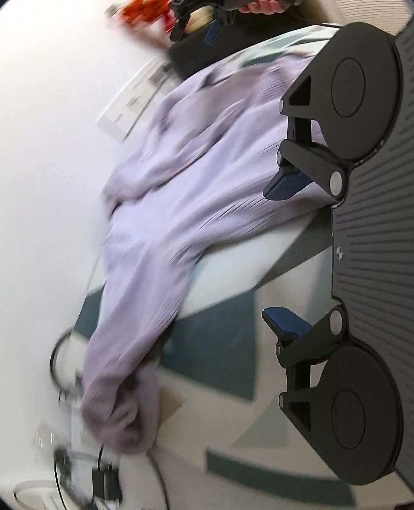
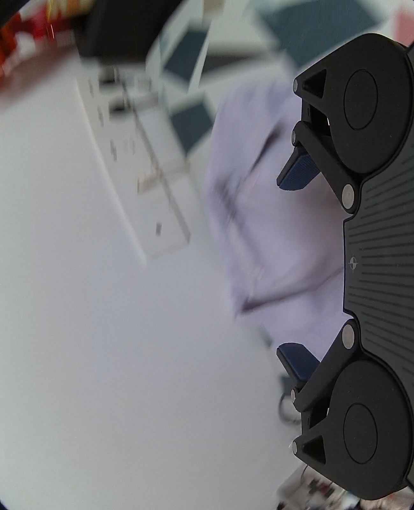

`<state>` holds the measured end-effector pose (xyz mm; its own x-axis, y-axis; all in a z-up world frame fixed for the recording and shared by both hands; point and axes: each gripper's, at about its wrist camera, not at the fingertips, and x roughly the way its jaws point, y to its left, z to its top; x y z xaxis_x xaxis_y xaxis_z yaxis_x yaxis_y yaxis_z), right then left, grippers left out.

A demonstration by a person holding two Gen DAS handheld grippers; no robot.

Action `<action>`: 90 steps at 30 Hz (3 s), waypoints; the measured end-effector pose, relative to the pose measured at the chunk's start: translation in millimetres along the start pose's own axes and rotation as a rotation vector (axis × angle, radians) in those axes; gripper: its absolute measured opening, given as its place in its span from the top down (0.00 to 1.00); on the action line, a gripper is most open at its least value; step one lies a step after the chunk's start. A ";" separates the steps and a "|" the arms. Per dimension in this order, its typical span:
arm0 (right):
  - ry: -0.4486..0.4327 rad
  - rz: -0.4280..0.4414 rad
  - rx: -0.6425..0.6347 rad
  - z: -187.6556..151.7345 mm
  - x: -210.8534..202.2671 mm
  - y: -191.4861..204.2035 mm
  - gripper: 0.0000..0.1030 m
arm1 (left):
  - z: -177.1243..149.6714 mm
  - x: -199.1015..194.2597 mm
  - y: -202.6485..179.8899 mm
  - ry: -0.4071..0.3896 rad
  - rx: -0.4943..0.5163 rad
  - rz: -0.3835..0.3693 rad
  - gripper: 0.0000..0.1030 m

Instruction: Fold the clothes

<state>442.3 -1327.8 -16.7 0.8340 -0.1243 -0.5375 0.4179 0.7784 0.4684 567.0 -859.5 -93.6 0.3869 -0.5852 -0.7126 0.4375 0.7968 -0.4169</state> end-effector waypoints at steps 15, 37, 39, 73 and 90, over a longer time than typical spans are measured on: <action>0.164 -0.289 -0.097 -148.7 -124.7 -28.7 0.01 | -107.5 -18.3 -42.8 0.038 0.011 0.014 0.28; 0.225 -0.192 -0.421 -175.5 -127.5 -35.5 0.88 | -148.6 -17.5 -115.9 -0.018 0.051 0.468 0.63; 0.156 -0.344 -0.354 -157.8 -132.0 -64.4 0.90 | -148.1 -17.1 -117.7 -0.013 0.045 0.483 0.63; 0.037 -0.613 -0.322 -144.6 -119.9 -73.8 0.85 | -138.5 -13.0 -96.4 0.022 0.003 0.509 0.21; 0.120 -0.394 -0.090 -177.3 -147.0 -56.0 0.22 | -147.1 -27.5 -89.2 0.022 -0.024 0.419 0.22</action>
<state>232.5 -1244.0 -88.3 0.5666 -0.3545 -0.7438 0.6588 0.7372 0.1504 397.8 -892.4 -119.8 0.5101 -0.2067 -0.8349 0.2266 0.9687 -0.1014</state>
